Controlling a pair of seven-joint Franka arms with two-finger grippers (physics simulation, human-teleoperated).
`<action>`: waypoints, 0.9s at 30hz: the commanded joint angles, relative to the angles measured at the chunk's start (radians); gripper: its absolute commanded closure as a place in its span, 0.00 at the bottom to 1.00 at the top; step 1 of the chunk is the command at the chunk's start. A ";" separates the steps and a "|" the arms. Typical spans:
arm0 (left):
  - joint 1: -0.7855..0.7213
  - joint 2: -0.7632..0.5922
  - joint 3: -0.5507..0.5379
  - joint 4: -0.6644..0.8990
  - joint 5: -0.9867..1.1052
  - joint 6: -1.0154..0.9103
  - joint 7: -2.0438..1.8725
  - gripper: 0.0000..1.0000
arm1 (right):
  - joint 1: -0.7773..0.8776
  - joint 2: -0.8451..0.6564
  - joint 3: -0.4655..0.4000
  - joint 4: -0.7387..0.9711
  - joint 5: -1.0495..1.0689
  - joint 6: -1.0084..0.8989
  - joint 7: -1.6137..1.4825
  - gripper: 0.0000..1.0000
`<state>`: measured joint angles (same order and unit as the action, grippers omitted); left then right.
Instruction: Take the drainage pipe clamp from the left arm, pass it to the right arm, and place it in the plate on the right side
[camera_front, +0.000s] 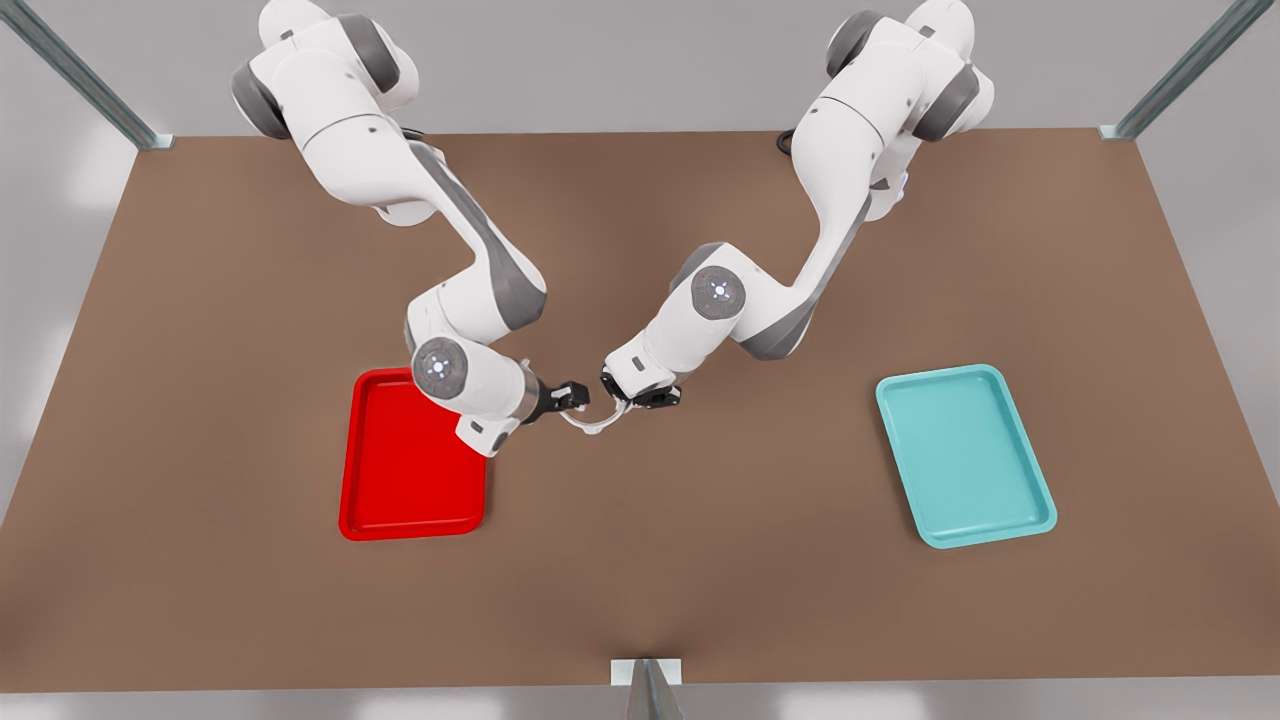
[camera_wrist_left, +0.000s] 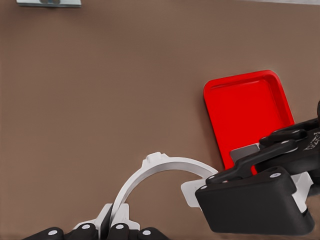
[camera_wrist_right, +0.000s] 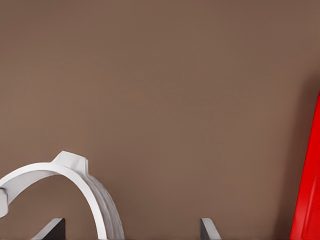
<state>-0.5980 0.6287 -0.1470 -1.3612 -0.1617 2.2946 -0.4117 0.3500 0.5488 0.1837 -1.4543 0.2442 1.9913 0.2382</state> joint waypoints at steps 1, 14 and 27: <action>0.000 -0.001 0.000 0.001 -0.005 0.000 -0.009 0.79 | 0.006 -0.001 0.000 -0.003 -0.010 0.015 0.024 0.00; 0.000 -0.004 0.003 0.001 0.005 0.000 -0.003 0.00 | 0.021 0.003 0.003 -0.009 -0.028 0.029 0.026 0.79; 0.342 -0.173 0.057 0.001 0.240 -0.411 0.269 0.00 | -0.170 -0.161 0.003 -0.273 -0.124 -0.020 0.024 0.79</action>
<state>-0.2831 0.4710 -0.1024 -1.3612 -0.0560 2.1098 -0.2985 0.1955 0.4038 0.1868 -1.7064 0.1751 2.0044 0.2466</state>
